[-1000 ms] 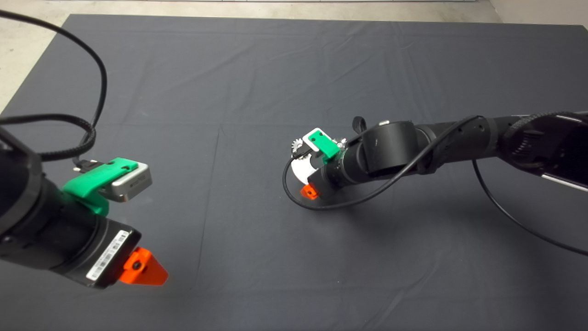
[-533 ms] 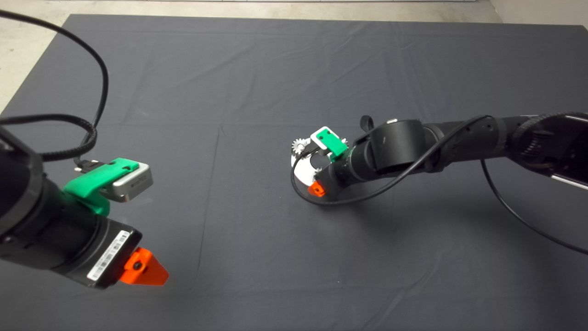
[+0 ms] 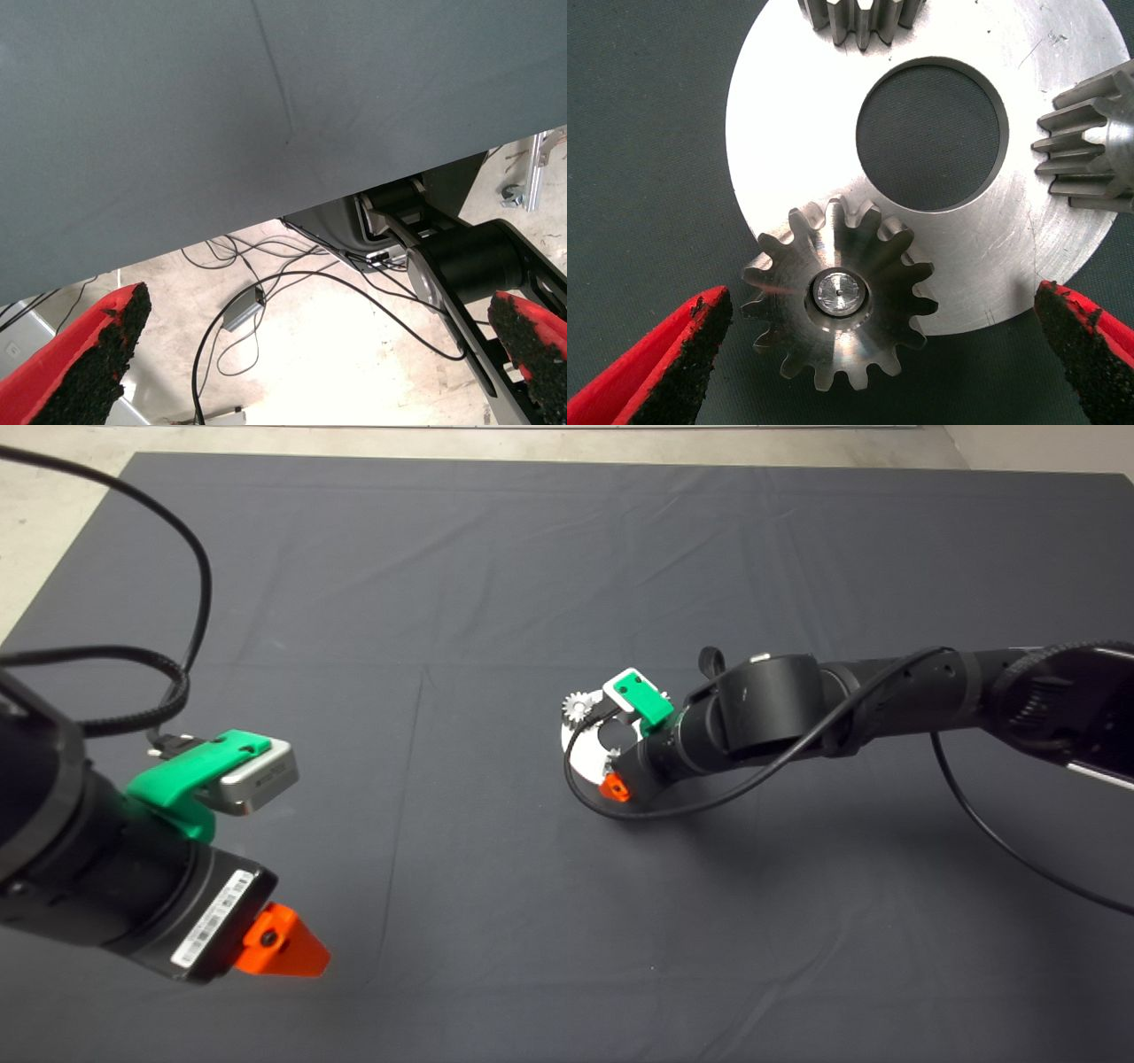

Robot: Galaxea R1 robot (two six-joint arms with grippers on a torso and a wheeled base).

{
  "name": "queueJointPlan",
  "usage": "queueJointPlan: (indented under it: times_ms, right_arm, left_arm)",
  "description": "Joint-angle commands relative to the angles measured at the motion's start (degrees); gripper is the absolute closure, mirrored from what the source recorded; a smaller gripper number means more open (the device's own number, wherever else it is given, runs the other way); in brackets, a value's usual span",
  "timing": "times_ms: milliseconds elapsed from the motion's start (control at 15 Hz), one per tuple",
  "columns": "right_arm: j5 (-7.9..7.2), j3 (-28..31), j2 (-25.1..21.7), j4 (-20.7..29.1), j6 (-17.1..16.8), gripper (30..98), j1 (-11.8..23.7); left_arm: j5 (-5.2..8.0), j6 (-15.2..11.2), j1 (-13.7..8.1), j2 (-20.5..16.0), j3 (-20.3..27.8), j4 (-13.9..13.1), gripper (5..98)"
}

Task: Remove an incorrectly installed larger gear and replace it with the correct smaller gear

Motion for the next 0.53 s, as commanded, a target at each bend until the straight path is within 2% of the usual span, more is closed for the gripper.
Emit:
queueJointPlan:
  times_ms: [0, 133, 333, 467]
  right_arm:
    - [0.06, 0.7, 0.2, -1.2, 0.5, 38.3, 1.1]
    - [0.15, 1.4, 0.0, -1.2, 0.7, 43.1, 1.1]
    - [0.33, 1.4, 0.3, -1.3, 0.8, 43.7, 1.1]
    - [0.33, 1.4, 0.5, -1.3, 0.9, 48.5, 1.1]
  left_arm:
    - [0.19, -0.3, -0.6, 0.0, 0.7, 0.2, 5.8]
    - [0.19, -0.2, -0.6, 0.0, 0.6, 0.2, 5.8]
    - [0.19, -0.3, -0.6, 0.0, 0.6, 0.2, 5.8]
    - [0.19, -0.3, -0.6, 0.0, 0.6, 0.2, 5.8]
